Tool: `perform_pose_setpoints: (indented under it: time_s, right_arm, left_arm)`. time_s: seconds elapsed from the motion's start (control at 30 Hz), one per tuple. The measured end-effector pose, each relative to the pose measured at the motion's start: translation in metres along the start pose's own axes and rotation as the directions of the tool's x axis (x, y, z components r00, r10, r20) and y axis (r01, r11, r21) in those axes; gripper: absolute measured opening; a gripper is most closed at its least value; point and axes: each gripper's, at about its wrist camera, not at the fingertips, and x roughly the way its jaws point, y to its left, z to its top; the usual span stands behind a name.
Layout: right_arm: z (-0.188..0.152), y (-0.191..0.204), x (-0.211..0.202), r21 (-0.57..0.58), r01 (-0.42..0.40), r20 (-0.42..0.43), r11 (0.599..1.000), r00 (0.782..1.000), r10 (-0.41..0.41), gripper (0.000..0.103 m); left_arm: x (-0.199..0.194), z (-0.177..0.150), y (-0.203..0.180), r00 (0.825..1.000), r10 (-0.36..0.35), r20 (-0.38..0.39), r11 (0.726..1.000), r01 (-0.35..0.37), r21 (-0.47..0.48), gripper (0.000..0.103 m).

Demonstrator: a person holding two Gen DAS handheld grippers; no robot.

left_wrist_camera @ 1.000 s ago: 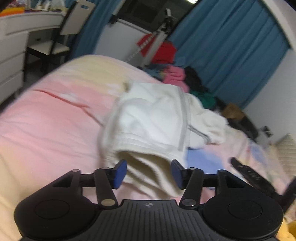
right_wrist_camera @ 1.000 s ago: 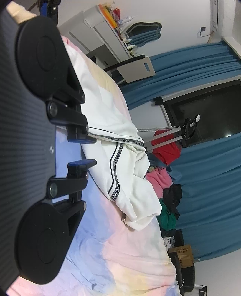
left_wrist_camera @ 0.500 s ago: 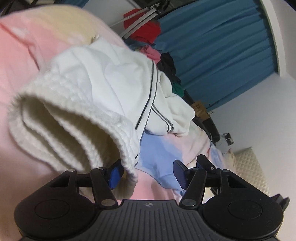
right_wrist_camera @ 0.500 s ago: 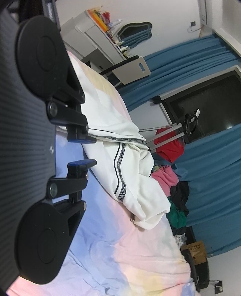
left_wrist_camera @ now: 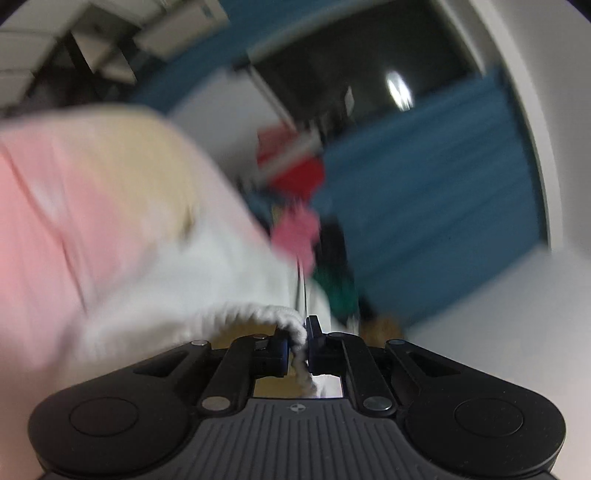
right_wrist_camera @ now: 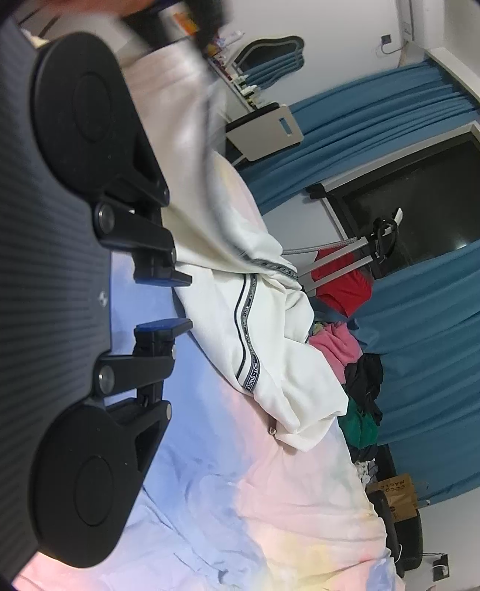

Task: Fold clothes
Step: 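Lift the waistband up off the bed with the left tool, then raise and shake the sweatpants by the waistband with the left tool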

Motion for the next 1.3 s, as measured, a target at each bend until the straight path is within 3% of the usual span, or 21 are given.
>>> perform_pose_setpoints:
  time_s: [0.13, 0.2, 0.3, 0.4, 0.47, 0.57, 0.63, 0.77, 0.83, 0.87, 0.9, 1.0, 1.17, 1.2, 1.3]
  right_arm:
    - [-0.003, 0.007, 0.006, -0.043, 0.004, -0.009, 0.999, 1.000, -0.004, 0.023]
    - [-0.005, 0.010, 0.009, -0.062, 0.008, -0.010, 0.998, 1.000, -0.008, 0.023]
    - [-0.008, 0.013, 0.021, -0.072, 0.005, -0.022, 0.997, 1.000, -0.007, 0.023]
    - [-0.011, 0.015, 0.036, -0.078, 0.004, -0.042, 0.997, 0.999, -0.007, 0.023]
    - [-0.015, 0.017, 0.047, -0.095, -0.001, -0.055, 0.996, 0.998, -0.004, 0.023]
    - [-0.020, 0.017, 0.064, -0.120, 0.003, -0.070, 0.993, 0.997, -0.011, 0.023]
    - [-0.023, 0.015, 0.074, -0.115, 0.006, -0.083, 0.993, 0.996, -0.016, 0.023]
    - [-0.026, 0.013, 0.085, -0.096, 0.011, -0.100, 0.995, 0.995, -0.020, 0.023]
    - [-0.026, 0.014, 0.086, -0.094, 0.008, -0.102, 0.996, 0.995, -0.018, 0.023]
    - [-0.026, 0.015, 0.085, -0.099, 0.005, -0.099, 0.995, 0.995, -0.015, 0.023]
    - [-0.025, 0.016, 0.083, -0.104, 0.002, -0.096, 0.995, 0.995, -0.012, 0.023]
    - [-0.023, 0.019, 0.075, -0.130, 0.008, -0.073, 0.992, 0.997, -0.017, 0.023]
    - [-0.015, 0.024, 0.055, -0.148, 0.002, -0.038, 0.989, 0.999, -0.007, 0.023]
    - [-0.013, 0.025, 0.051, -0.151, 0.002, -0.029, 0.989, 1.000, -0.006, 0.023]
    - [-0.008, 0.028, 0.037, -0.160, -0.003, 0.005, 0.987, 1.000, 0.004, 0.041]
  left_arm:
    - [0.002, 0.077, 0.004, 0.984, 0.073, 0.163, 0.994, -0.058, -0.097, 0.009]
    - [0.008, 0.112, 0.007, 0.962, 0.135, 0.238, 0.987, -0.111, -0.112, 0.009]
    - [0.016, 0.166, 0.018, 0.913, 0.235, 0.334, 0.969, -0.195, -0.149, 0.009]
    - [0.038, 0.210, 0.044, 0.864, 0.357, 0.356, 0.933, -0.313, -0.175, 0.009]
    - [0.059, 0.229, 0.066, 0.837, 0.437, 0.329, 0.898, -0.387, -0.208, 0.010]
    - [0.085, 0.244, 0.102, 0.811, 0.519, 0.269, 0.854, -0.476, -0.212, 0.010]
    - [0.091, 0.248, 0.123, 0.811, 0.528, 0.250, 0.848, -0.487, -0.211, 0.011]
    - [0.094, 0.249, 0.137, 0.830, 0.514, 0.216, 0.855, -0.476, -0.206, 0.016]
    - [0.086, 0.246, 0.140, 0.845, 0.500, 0.190, 0.861, -0.461, -0.214, 0.041]
    - [0.080, 0.245, 0.143, 0.853, 0.491, 0.175, 0.863, -0.450, -0.227, 0.071]
    - [0.074, 0.245, 0.145, 0.859, 0.485, 0.165, 0.863, -0.439, -0.252, 0.085]
    - [0.047, 0.230, 0.141, 0.878, 0.462, 0.123, 0.869, -0.421, -0.261, 0.086]
    - [0.009, 0.192, 0.115, 0.886, 0.461, 0.058, 0.875, -0.442, -0.198, 0.089]
    - [0.001, 0.178, 0.109, 0.893, 0.448, 0.036, 0.882, -0.435, -0.182, 0.089]
    - [-0.022, 0.132, 0.092, 0.914, 0.403, -0.039, 0.902, -0.404, -0.148, 0.090]
